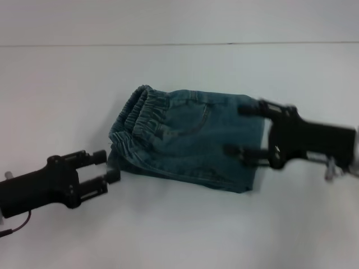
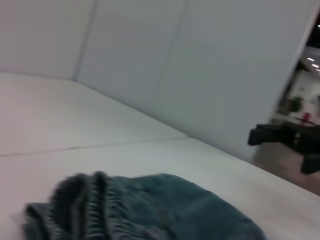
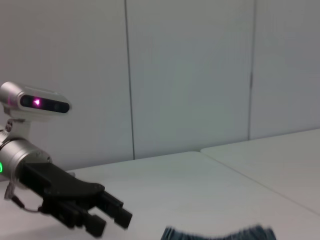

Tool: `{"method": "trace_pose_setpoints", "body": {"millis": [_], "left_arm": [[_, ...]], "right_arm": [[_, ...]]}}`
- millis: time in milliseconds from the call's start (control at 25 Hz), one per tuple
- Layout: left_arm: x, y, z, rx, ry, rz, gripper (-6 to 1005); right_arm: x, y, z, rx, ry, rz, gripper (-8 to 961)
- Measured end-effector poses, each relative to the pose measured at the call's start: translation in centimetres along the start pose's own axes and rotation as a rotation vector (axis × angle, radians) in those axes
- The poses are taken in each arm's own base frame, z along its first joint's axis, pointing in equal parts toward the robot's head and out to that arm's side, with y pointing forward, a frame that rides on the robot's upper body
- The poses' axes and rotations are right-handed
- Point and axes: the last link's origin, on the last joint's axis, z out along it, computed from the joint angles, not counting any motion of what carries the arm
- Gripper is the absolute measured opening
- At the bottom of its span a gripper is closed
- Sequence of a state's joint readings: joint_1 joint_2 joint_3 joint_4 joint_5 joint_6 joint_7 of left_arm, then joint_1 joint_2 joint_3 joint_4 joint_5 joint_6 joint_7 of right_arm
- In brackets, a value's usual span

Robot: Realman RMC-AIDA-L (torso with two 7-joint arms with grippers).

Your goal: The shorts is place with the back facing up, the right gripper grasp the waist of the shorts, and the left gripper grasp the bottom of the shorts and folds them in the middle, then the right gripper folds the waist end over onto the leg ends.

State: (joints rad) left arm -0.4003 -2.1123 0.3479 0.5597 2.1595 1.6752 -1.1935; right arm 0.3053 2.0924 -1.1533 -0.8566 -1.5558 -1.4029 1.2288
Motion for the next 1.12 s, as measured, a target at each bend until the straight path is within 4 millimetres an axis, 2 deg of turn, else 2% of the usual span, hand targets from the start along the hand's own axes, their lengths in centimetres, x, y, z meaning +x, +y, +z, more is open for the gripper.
{"method": "trace_pose_setpoints", "body": {"millis": [320,480,720,1120], "left_arm": [[0.7,0.3,-1.0,-0.082,-0.071,0.022,703],[1.2,0.1,-2.2,-0.094,-0.094,0.048,859],[2.1,0.5,-3.6,-0.166,-0.132,0.062,920],[2.5,0.6,-3.9,-0.202,-0.167,0.051,940]], "right_arm": [[5.9,3.8,-1.8,-0.007,-0.004,0.055,925],[6.9,4.8,-2.2,-0.008,-0.019,0.071,925],[7.4,5.6,-3.3,-0.02,-0.01,0.089,925],[7.7,5.6,-3.6,-0.004,0.0,0.081,925]]}}
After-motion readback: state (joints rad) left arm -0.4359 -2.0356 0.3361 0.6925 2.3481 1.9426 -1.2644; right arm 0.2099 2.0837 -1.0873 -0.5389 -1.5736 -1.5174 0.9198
